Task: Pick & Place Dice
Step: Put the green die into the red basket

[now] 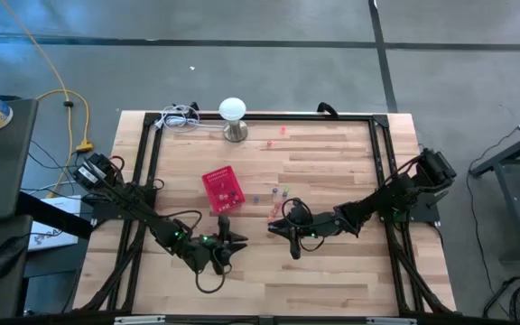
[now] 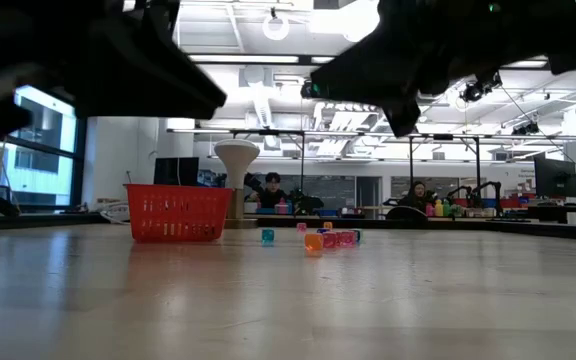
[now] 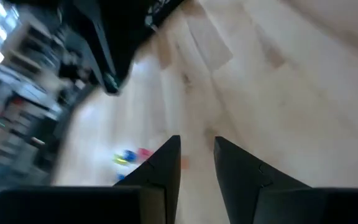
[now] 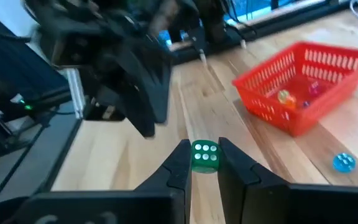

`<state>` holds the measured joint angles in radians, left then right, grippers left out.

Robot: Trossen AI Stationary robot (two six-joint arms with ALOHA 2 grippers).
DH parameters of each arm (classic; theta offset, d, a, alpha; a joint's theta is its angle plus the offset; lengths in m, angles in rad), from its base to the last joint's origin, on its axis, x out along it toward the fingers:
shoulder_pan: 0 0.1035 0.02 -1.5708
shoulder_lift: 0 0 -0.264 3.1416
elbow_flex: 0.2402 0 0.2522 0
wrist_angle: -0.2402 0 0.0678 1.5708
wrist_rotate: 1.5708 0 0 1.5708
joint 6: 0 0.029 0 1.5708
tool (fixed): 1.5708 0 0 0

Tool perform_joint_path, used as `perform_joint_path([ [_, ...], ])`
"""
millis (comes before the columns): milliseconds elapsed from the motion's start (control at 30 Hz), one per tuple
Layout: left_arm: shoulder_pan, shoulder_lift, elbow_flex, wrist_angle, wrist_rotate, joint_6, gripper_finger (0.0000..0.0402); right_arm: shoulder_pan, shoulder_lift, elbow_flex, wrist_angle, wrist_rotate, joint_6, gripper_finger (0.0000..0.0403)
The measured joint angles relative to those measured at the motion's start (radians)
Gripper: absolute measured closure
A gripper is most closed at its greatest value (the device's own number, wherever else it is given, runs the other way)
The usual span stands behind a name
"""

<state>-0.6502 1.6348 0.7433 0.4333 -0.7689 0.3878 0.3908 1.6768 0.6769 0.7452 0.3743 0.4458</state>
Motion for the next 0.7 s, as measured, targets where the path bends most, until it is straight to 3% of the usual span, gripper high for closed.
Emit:
perform_joint_path([
  [133,0.0,-0.001,-0.001,0.082,-0.017,0.191,0.0311,-0.013,0.038,0.003,0.058,-0.058,0.05,0.0372],
  [267,0.021,-0.001,-0.001,0.126,0.01,0.262,0.0311,-0.019,0.084,0.011,0.159,-0.137,0.082,0.0372],
  [500,0.073,-0.001,-0.001,0.157,0.013,0.261,0.0311,-0.021,0.177,0.106,0.173,-0.237,0.075,0.0372],
  [700,0.071,-0.001,-0.002,0.15,0.139,0.191,0.0311,-0.031,0.222,0.173,0.127,-0.302,0.07,0.0372],
])
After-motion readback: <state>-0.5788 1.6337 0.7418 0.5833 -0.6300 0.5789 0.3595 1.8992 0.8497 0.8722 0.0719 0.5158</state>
